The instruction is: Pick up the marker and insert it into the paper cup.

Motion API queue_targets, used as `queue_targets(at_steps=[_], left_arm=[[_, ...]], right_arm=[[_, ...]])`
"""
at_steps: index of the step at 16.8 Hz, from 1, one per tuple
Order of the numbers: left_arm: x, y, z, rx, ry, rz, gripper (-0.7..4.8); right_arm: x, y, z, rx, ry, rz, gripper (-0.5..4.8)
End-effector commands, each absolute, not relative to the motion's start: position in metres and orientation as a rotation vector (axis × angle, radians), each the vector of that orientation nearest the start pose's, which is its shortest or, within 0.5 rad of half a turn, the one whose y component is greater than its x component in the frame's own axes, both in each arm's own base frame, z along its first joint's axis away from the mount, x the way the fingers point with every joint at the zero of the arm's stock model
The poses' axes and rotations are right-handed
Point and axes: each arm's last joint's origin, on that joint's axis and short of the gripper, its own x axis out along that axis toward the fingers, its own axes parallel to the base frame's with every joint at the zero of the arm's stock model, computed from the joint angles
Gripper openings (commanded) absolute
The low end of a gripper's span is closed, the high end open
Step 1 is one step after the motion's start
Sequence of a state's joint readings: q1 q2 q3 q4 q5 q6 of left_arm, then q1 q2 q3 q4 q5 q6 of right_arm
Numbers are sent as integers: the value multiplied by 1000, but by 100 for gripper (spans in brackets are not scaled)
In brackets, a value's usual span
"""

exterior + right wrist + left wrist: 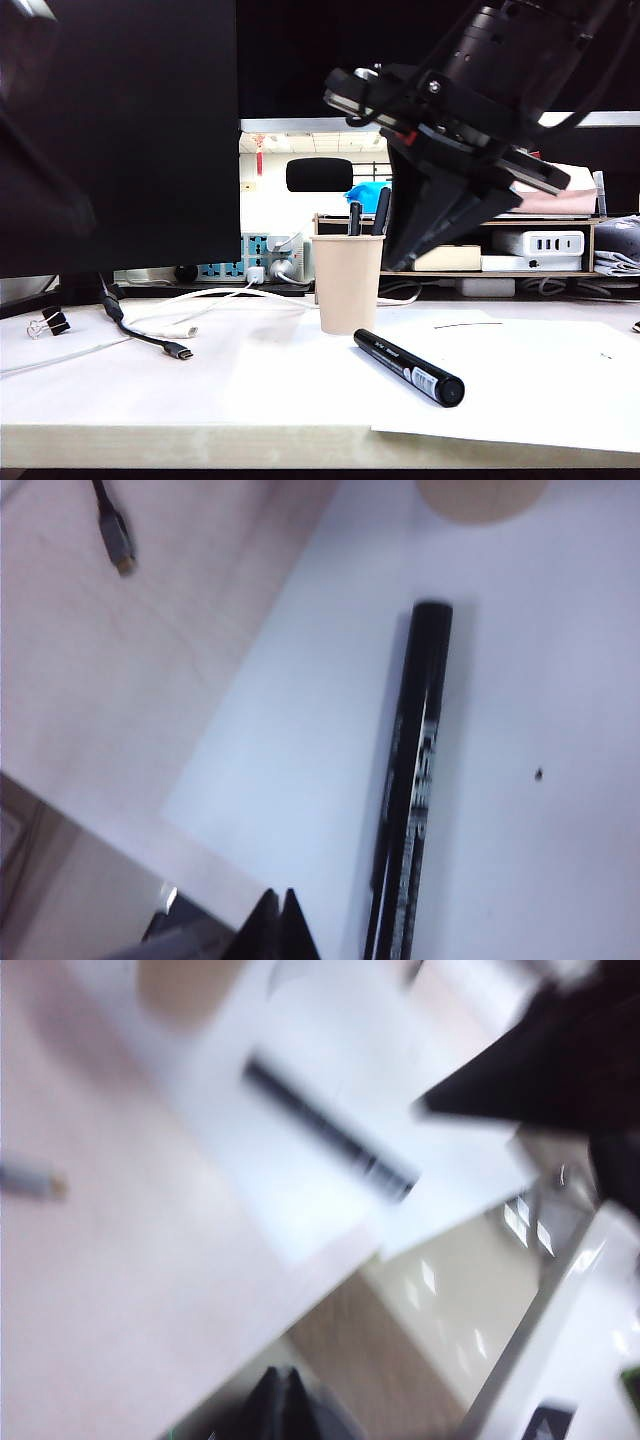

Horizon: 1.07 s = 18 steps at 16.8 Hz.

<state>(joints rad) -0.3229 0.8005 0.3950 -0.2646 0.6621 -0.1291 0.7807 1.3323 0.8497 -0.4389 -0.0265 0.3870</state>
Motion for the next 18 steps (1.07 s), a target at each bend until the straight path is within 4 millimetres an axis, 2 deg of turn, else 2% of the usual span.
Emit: queue_targets(at_steps=[1,3,5,6,7,8,14,18], left_arm=[[155,-85,186,-175,820,-980,-5],[160,-109,188,-103,815,-1011,-5],[160,-121,195,-48,785,-1002,-5],[159,-127,199,-23,761,-991,-5],[158,-132,202,-13,735,-980,-5],[158,-133,203,-17,727,-969,-5],[158,-133,203,-17,730,-970,-5],[158,-133,203,-10,727,-972,-5]], right_arm=[[181,180,219,-33,1066,534,-6],[180,180,218,-40,1076,527,-6],[181,181,216,-43,1083,525,-5],[182,181,214,-45,1093,527,17],[183,183,210,-51,1108,523,107],[183,185,206,-56,1120,527,126],[189,193,198,-64,1107,520,126],[193,191,194,-93,1088,456,135]])
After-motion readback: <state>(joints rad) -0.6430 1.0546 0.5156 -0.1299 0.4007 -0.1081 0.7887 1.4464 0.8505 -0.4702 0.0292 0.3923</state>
